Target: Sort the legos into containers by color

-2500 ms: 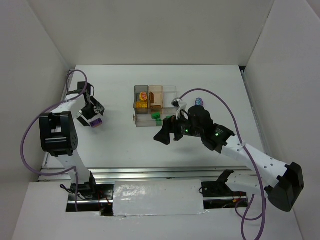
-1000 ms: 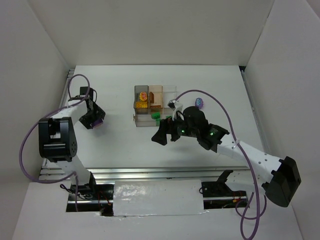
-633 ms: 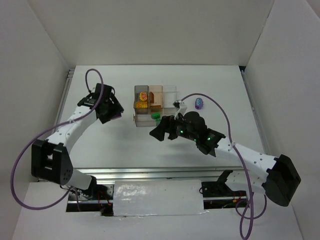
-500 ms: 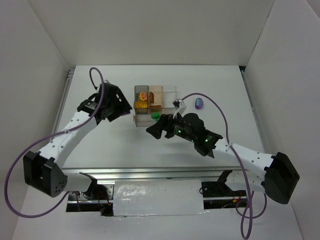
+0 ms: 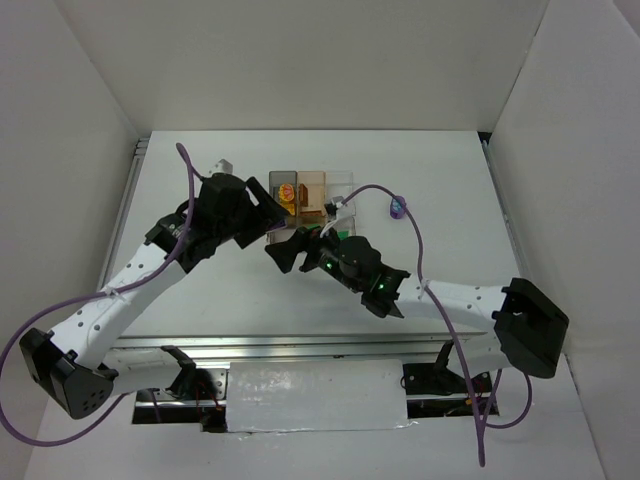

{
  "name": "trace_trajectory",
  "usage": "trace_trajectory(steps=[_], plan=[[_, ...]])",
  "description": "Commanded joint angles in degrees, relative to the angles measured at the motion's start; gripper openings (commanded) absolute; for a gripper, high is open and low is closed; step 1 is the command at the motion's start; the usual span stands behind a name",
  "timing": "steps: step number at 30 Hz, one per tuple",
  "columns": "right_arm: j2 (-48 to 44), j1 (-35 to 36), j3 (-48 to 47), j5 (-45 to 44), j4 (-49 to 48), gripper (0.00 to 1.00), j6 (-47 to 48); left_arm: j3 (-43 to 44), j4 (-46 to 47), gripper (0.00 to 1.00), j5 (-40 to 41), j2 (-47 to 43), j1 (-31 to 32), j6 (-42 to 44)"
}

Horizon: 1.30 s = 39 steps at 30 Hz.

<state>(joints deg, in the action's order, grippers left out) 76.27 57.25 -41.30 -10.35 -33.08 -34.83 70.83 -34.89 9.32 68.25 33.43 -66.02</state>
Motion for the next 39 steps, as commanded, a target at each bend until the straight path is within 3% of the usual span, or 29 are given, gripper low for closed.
trace_trajectory(steps=[1, 10, 12, 15, 17, 21, 22, 23, 25, 26, 32, 36, 39], plan=[[2.2, 0.7, -5.6, -3.4, -6.3, 0.95, 3.4, -0.1, 2.9, 0.00, -1.7, -1.0, 1.2, -1.6], [6.2, 1.0, -8.4, -9.8, -10.8, 0.88, 6.8, -2.5, 3.3, 0.00, -1.7, -4.3, 1.6, -1.9], [7.3, 1.0, -10.0, -8.7, -10.0, 0.78, 7.2, -2.4, 2.9, 0.00, -1.5, -4.5, 1.6, -1.7], [8.7, 1.1, -10.6, -8.0, -10.9, 0.52, 7.3, -1.9, 3.0, 0.00, -1.8, -4.4, 1.6, -1.2], [9.3, 1.2, -10.1, -8.2, -12.7, 0.11, 7.4, -1.7, 3.1, 0.00, -2.0, -4.4, 1.7, -1.0], [9.3, 1.4, -9.6, -6.6, -15.2, 0.08, 9.2, -1.7, 3.2, 0.00, -2.6, -4.3, 1.6, -0.6], [9.4, 1.4, -9.5, -6.4, -15.7, 0.05, 9.6, -1.5, 3.1, 0.04, -2.3, -4.3, 1.6, -0.3], [9.4, 1.4, -9.2, -6.3, -15.7, 0.00, 9.5, -1.3, 3.0, 0.18, -1.9, -4.3, 1.6, 0.4], [9.3, 1.4, -8.3, -6.2, -15.4, 0.00, 9.3, -0.3, 2.4, 0.50, -0.5, -4.2, 1.6, 1.3], [9.2, 1.2, -7.9, -6.2, -15.3, 0.00, 9.1, 0.5, 1.6, 0.98, 0.4, -4.1, 1.6, 2.0], [7.3, -4.1, -6.5, -4.6, -6.7, 0.00, 5.0, 11.6, -10.4, 0.99, 12.4, -1.3, -0.8, 7.7], [7.4, -13.1, -11.3, 0.6, 9.9, 0.00, 1.7, 16.0, -15.4, 1.00, 17.2, -4.5, -8.4, 11.3], [10.9, -20.8, -20.2, 3.1, 25.1, 0.00, 4.2, 13.2, -14.0, 1.00, 17.4, -8.0, -9.7, 15.5]])
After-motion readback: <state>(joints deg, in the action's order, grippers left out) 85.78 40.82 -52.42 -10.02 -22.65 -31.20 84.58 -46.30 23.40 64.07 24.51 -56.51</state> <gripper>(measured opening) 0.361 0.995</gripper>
